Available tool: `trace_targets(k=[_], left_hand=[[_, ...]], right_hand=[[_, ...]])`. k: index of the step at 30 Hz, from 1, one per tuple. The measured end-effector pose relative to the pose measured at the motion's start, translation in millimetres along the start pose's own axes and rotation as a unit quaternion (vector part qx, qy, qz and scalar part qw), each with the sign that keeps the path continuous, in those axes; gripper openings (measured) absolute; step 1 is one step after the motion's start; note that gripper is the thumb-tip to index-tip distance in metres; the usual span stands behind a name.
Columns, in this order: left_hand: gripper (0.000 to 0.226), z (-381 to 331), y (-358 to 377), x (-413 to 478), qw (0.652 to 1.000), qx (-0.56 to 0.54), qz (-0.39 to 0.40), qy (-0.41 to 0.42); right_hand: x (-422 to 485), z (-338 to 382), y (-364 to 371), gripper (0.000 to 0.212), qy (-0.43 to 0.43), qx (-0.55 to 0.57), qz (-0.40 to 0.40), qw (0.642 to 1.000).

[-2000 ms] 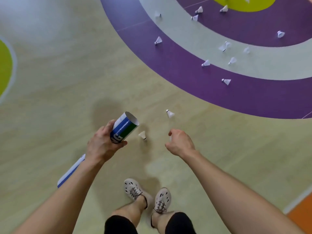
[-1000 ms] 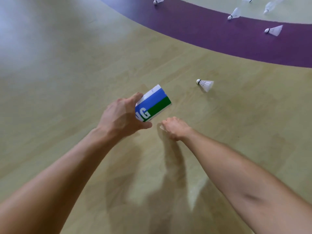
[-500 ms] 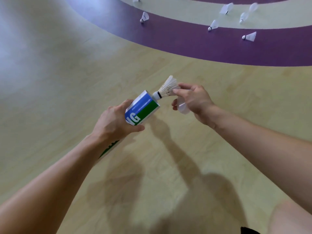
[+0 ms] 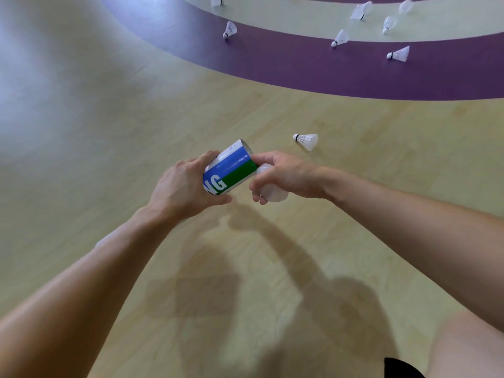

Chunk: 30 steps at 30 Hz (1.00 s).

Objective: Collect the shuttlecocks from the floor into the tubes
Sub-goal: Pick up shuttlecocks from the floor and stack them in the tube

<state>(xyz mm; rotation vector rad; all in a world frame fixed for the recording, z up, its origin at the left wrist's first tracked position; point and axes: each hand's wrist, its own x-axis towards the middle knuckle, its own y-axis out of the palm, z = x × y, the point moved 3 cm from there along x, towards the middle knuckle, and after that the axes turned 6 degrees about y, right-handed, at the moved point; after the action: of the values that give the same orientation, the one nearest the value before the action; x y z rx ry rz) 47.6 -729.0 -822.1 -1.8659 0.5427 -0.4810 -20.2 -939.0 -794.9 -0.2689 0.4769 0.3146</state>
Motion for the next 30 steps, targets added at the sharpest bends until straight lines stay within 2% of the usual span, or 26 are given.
trace_targets(k=[5,9,13,16,18,21,24,27,30], left_hand=[[0.091,-13.5,1.8,7.5,1.000,0.012,-0.004,0.023],[0.092,-23.3,10.0,14.9,0.999,0.022,-0.002,0.035],[0.091,-25.1,15.5,27.8,1.000,0.004,-0.014,0.011],[0.093,-28.9,23.4,37.6,1.000,0.005,-0.020,-0.007],[0.093,-32.3,28.0,44.1,1.000,0.008,-0.022,-0.013],[0.096,-37.4,22.9,46.8,0.999,-0.016,-0.036,-0.031],[0.095,-47.6,-6.5,48.5,0.997,-0.040,-0.021,-0.056],[0.097,-71.4,-70.6,49.5,0.995,-0.065,-0.006,-0.070],[0.096,-99.9,-163.4,51.8,0.992,-0.096,-0.011,-0.086]], right_hand=[[-9.6,-1.8,-4.7,0.038,0.017,-0.021,0.023,0.999],[-14.2,-6.3,-13.7,0.040,0.031,-0.025,0.028,0.999],[-13.7,-10.9,-41.9,0.037,-0.020,0.048,-0.066,0.996],[-12.5,-27.9,-79.2,0.035,-0.007,0.071,-0.161,0.984],[-10.5,-42.5,-103.0,0.044,0.032,0.047,-0.217,0.975],[-12.0,-56.7,-120.6,0.073,0.102,-0.004,-0.256,0.961],[-27.5,-56.7,-120.8,0.078,0.167,0.014,-0.264,0.950],[-60.7,-18.1,-114.2,0.060,0.194,0.082,-0.270,0.940],[-99.1,56.0,-118.1,0.044,0.191,0.146,-0.250,0.938]])
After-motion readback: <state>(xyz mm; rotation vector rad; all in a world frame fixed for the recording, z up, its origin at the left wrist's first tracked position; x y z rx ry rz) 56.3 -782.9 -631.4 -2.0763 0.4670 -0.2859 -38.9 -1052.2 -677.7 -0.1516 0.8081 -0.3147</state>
